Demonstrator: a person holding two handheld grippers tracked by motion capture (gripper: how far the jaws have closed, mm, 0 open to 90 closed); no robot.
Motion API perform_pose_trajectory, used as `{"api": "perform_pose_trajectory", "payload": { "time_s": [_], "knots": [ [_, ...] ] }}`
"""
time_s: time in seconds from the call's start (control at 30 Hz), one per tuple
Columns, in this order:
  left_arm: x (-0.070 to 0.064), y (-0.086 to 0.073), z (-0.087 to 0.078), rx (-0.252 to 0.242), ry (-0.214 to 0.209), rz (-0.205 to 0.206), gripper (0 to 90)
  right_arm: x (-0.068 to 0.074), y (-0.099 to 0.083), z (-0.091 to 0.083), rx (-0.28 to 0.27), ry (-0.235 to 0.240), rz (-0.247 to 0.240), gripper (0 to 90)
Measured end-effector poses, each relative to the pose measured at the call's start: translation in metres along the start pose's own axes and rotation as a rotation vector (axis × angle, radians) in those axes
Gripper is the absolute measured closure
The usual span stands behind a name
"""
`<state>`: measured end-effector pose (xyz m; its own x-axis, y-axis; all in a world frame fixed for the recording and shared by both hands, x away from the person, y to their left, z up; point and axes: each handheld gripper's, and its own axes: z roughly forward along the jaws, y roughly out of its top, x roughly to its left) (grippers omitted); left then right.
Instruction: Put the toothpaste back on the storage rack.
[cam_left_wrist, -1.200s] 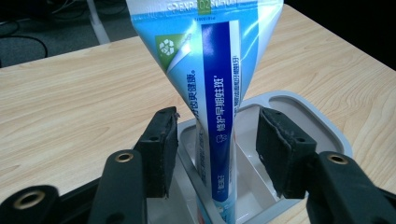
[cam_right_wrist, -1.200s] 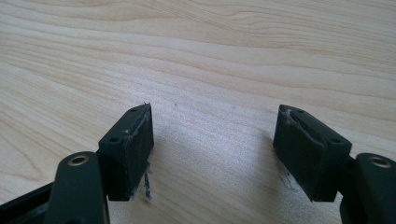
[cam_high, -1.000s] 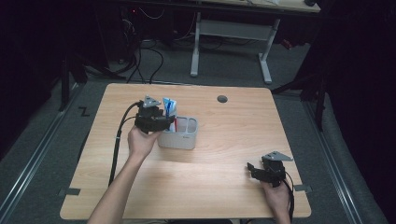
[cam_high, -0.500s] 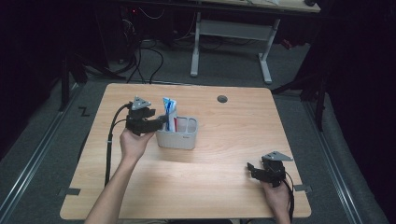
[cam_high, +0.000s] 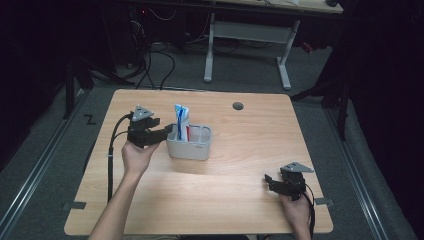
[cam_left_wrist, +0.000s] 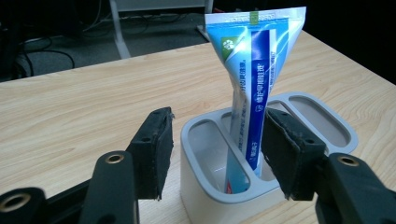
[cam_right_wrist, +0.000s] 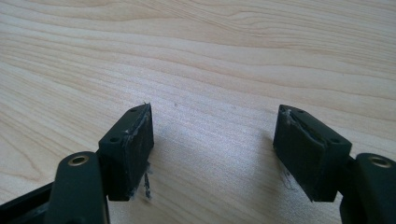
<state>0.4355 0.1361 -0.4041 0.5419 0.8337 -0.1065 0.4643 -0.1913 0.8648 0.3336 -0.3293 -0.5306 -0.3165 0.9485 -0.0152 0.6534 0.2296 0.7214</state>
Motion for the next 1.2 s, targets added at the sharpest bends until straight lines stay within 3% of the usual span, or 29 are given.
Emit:
{"api": "perform_pose_trajectory", "payload": {
  "time_s": [0.57, 0.77, 1.2],
  "knots": [
    [0.011, -0.01, -0.019, -0.036, 0.017, -0.042, 44.9, 0.0, 0.0, 0.0, 0.0, -0.001, 0.0, 28.9],
    [0.019, -0.017, -0.025, -0.051, 0.026, -0.082, 45.2, 0.0, 0.0, 0.0, 0.0, 0.0, 0.0, 28.9],
    [0.024, -0.023, -0.033, -0.059, 0.035, -0.09, 46.1, 0.0, 0.0, 0.0, 0.0, -0.001, 0.0, 28.9]
  ]
}}
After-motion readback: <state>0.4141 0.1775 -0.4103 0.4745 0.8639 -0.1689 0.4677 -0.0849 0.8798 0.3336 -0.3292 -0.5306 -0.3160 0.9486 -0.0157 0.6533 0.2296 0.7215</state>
